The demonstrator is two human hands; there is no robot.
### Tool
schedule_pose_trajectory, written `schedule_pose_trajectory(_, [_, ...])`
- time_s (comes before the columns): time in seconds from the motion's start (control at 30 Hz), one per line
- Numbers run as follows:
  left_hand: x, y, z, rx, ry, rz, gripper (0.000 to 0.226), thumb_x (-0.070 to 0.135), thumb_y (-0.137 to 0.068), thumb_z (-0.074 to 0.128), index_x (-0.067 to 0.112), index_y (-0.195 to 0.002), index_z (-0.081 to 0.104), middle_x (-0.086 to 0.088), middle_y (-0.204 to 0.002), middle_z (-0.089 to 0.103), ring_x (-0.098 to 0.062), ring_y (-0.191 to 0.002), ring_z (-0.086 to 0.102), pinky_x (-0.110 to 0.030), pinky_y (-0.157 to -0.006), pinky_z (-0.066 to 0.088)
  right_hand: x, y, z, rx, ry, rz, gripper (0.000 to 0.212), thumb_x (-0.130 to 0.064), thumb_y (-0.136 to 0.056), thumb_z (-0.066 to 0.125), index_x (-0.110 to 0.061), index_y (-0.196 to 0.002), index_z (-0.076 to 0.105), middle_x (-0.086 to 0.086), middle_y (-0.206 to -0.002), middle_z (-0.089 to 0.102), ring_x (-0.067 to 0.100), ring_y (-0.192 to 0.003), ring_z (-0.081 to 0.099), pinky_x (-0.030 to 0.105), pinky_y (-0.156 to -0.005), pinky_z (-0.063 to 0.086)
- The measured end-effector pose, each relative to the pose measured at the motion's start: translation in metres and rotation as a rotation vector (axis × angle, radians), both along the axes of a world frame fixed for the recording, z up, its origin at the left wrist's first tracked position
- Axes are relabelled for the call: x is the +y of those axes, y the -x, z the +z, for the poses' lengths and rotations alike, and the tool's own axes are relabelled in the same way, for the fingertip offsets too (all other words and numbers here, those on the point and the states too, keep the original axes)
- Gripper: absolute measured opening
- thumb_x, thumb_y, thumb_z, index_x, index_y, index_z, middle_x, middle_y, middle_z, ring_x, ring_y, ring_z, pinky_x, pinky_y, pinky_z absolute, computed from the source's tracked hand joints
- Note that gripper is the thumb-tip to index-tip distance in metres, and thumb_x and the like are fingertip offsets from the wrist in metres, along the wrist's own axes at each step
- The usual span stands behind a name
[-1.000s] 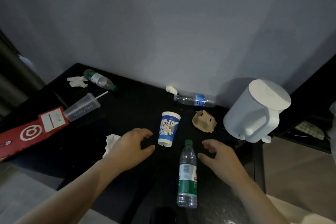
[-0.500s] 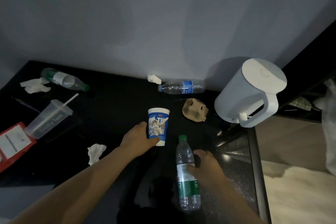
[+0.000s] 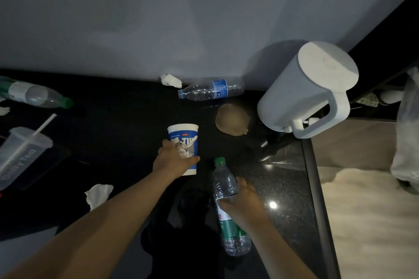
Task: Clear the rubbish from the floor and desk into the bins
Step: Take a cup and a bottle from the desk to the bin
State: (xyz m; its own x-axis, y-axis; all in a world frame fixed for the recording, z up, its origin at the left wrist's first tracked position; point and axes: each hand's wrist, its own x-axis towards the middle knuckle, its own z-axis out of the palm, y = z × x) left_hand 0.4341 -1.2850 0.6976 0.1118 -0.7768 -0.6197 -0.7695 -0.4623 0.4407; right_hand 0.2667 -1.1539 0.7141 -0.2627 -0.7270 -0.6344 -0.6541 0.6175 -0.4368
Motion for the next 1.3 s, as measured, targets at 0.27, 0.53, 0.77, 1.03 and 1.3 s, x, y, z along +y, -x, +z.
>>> schedule_pose_trajectory(0.27, [0.006, -0.017, -0.011, 0.151, 0.022, 0.097, 0.075, 0.034, -0.064, 0.084, 0.011, -0.122, 0.043, -0.009, -0.119, 0.055, -0.021, -0.101, 0.058, -0.035, -0.079, 0.051, -0.001, -0.01, -0.009, -0.044, -0.034, -0.109, 0.085, -0.033, -0.07, 0.072, -0.018, -0.142, 0.03, 0.003, -0.118, 0.057, 0.019, -0.098, 0.062, 0.033, -0.08, 0.053])
schedule_pose_trajectory(0.53, [0.018, -0.04, 0.021, 0.38, 0.101, 0.16, 0.06, 0.027, -0.061, 0.084, 0.017, -0.11, 0.051, -0.004, -0.11, 0.058, -0.014, -0.092, 0.06, -0.026, -0.069, 0.05, -0.014, -0.007, 0.025, -0.15, 0.159, -0.239, 0.043, -0.027, -0.071, 0.077, -0.028, -0.104, 0.05, -0.003, -0.102, 0.062, 0.007, -0.082, 0.061, 0.016, -0.057, 0.043])
schedule_pose_trajectory(0.77, [0.019, -0.047, 0.095, 0.582, 0.212, 0.157, 0.059, 0.013, -0.068, 0.08, 0.015, -0.116, 0.046, 0.002, -0.101, 0.059, -0.008, -0.087, 0.058, -0.021, -0.061, 0.043, -0.018, -0.013, 0.111, -0.243, 0.51, -0.398, 0.044, -0.012, -0.076, 0.077, -0.022, -0.111, 0.052, -0.002, -0.083, 0.066, -0.003, -0.062, 0.063, 0.009, -0.047, 0.043])
schedule_pose_trajectory(1.03, [0.024, -0.008, 0.173, 0.848, 0.273, 0.024, 0.058, 0.021, -0.066, 0.085, 0.02, -0.113, 0.051, 0.004, -0.101, 0.063, -0.009, -0.087, 0.061, -0.022, -0.063, 0.045, 0.02, -0.008, 0.198, -0.144, 0.787, -0.582, 0.039, -0.018, -0.077, 0.077, -0.026, -0.108, 0.055, -0.001, -0.079, 0.07, 0.007, -0.064, 0.068, 0.016, -0.053, 0.049])
schedule_pose_trajectory(1.3, [0.079, 0.063, 0.258, 1.063, 0.342, -0.189, 0.052, 0.032, -0.059, 0.085, 0.028, -0.103, 0.058, 0.004, -0.097, 0.069, -0.011, -0.088, 0.067, -0.03, -0.07, 0.055, 0.101, 0.029, 0.277, -0.044, 1.103, -0.75, 0.033, -0.029, -0.079, 0.074, -0.032, -0.108, 0.057, -0.014, -0.086, 0.071, 0.006, -0.071, 0.07, 0.02, -0.057, 0.051])
